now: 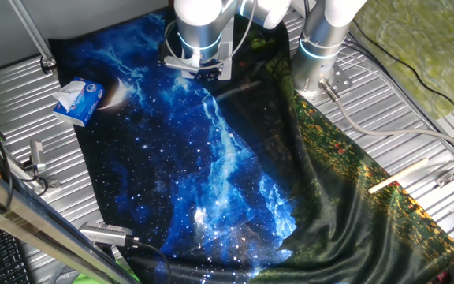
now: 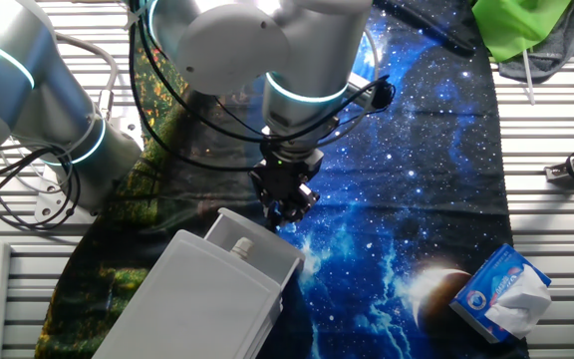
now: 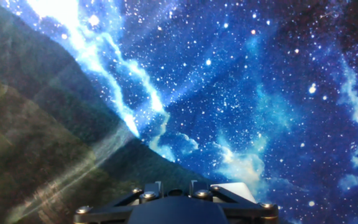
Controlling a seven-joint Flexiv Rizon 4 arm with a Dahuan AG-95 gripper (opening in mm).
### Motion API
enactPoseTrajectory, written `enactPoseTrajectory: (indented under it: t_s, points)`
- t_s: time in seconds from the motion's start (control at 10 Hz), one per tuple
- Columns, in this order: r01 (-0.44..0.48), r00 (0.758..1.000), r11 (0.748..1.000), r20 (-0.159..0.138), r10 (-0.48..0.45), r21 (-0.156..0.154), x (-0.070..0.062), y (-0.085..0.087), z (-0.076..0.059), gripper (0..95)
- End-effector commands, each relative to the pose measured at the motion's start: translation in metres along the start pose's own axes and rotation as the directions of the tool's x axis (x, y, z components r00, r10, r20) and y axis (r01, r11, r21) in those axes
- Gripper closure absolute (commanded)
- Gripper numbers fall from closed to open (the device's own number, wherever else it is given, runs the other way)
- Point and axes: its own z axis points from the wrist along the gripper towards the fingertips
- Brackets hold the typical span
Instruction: Grasp the handle and open the drawer
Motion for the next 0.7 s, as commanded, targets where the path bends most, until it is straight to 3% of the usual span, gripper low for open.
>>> enactPoseTrajectory:
  t_s: [0.1, 0.7]
  points:
    - [0.004, 1.000, 1.000, 0.004, -0.004, -0.005, -0.0002, 0.0004, -0.0008, 57.0]
    - [-0.015, 1.000, 1.000, 0.001, 0.015, -0.006, -0.0037, -0.0008, -0.0039, 57.0]
